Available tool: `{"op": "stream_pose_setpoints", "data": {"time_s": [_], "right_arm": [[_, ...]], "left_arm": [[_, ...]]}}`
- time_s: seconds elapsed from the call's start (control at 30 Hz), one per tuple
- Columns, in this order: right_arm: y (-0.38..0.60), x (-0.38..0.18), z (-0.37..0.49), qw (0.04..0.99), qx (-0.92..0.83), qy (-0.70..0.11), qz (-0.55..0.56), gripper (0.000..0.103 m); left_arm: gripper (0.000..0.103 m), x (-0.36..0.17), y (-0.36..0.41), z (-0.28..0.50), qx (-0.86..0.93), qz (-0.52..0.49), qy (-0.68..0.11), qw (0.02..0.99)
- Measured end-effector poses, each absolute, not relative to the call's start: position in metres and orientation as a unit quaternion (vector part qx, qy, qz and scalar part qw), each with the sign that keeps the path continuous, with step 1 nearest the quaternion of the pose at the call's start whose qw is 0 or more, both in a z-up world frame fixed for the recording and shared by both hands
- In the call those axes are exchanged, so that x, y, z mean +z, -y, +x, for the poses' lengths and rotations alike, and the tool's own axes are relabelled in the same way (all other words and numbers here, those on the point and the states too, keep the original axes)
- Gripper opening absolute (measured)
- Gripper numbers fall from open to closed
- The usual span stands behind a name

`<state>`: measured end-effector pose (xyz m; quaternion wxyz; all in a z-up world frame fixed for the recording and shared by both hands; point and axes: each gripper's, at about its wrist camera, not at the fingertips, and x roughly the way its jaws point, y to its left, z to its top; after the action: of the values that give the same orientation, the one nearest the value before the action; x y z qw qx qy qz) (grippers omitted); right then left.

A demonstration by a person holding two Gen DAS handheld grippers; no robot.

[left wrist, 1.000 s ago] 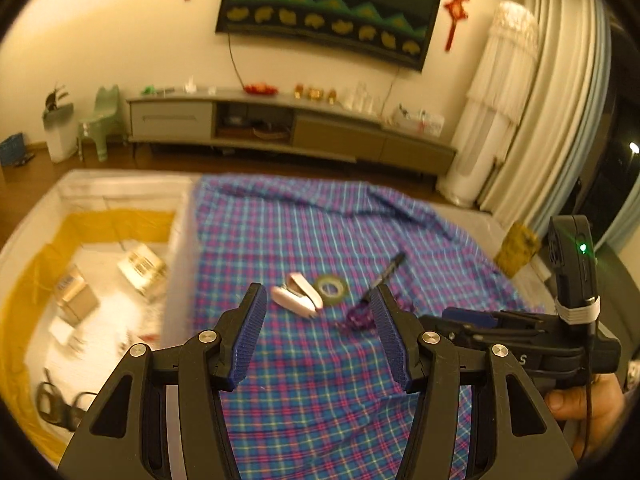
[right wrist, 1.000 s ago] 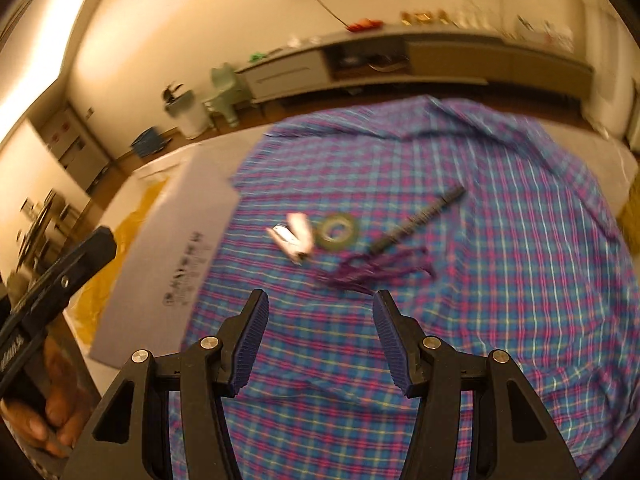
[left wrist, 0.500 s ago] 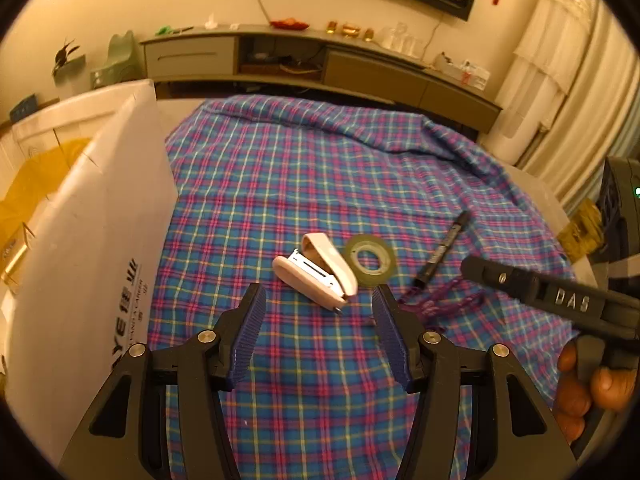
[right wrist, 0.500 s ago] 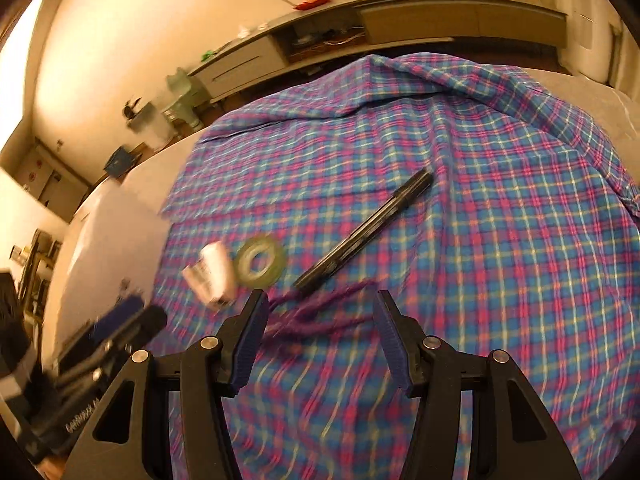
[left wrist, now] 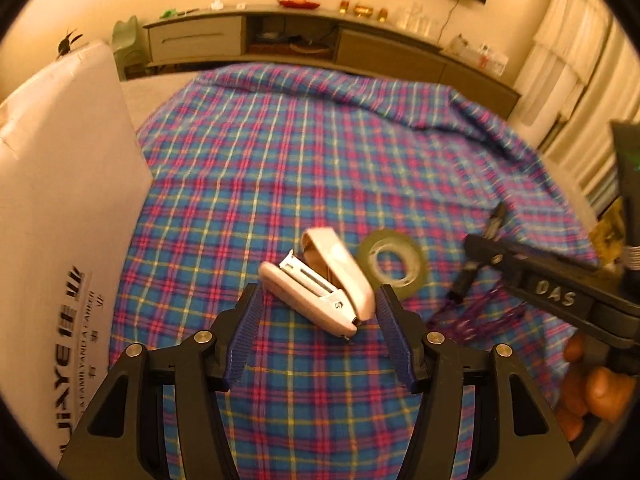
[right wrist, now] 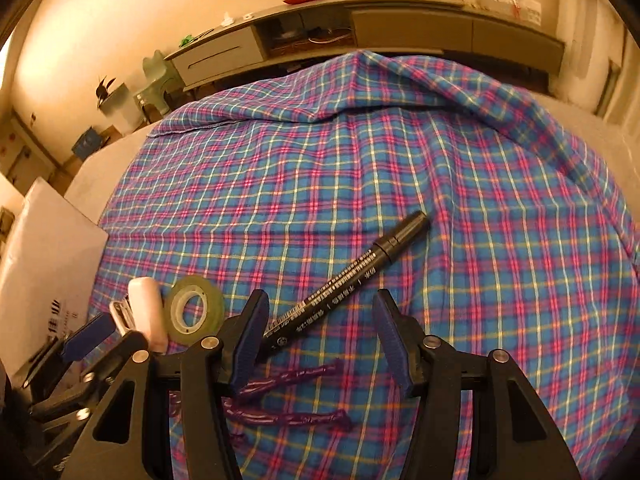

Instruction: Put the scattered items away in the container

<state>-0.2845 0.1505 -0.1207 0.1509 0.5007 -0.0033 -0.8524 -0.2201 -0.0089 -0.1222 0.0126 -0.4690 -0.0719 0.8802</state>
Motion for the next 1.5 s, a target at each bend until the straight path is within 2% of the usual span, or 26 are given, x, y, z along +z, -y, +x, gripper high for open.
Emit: {"op": "stream_pose_setpoints", "data": {"time_s": [0.07, 0.1, 0.17, 0.3, 0.57, 1.03, 1.5], "right_arm": [[-0.15, -0.122, -0.285, 0.156, -0.855, -0.008, 0.495, 0.032], [-0.15, -0.121, -0.286, 0.158, -0.855, -0.011, 0.494, 0.029], [-0.152, -0.122, -0.288, 0.165, -0.853, -0.007, 0.495, 0.021], [-0.161, -0.121, -0.282, 0.176, -0.85, 0.004, 0.497, 0.015], [-0.169, -0.104, -0.266, 0.191, -0.853, 0.02, 0.485, 0.015], [-0.165, -0.09, -0.25, 0.216, -0.853, 0.042, 0.473, 0.015], [-0.156, -0.08, -0.236, 0.238, -0.855, 0.049, 0.458, 0.015]], "left_arm": [[0.06, -0.124, 0.01, -0.22, 0.883, -0.465, 0.069, 0.012], [0.058, -0.123, 0.012, -0.22, 0.883, -0.463, 0.074, 0.015], [0.037, -0.122, 0.015, -0.219, 0.885, -0.46, 0.077, 0.016], [0.033, -0.118, 0.013, -0.216, 0.888, -0.455, 0.064, 0.01], [0.031, -0.108, 0.002, -0.209, 0.895, -0.442, 0.054, 0.027], [0.028, -0.08, 0.024, -0.19, 0.898, -0.426, 0.094, 0.056], [0.026, -0.064, 0.027, -0.17, 0.905, -0.412, 0.086, 0.064]]}}
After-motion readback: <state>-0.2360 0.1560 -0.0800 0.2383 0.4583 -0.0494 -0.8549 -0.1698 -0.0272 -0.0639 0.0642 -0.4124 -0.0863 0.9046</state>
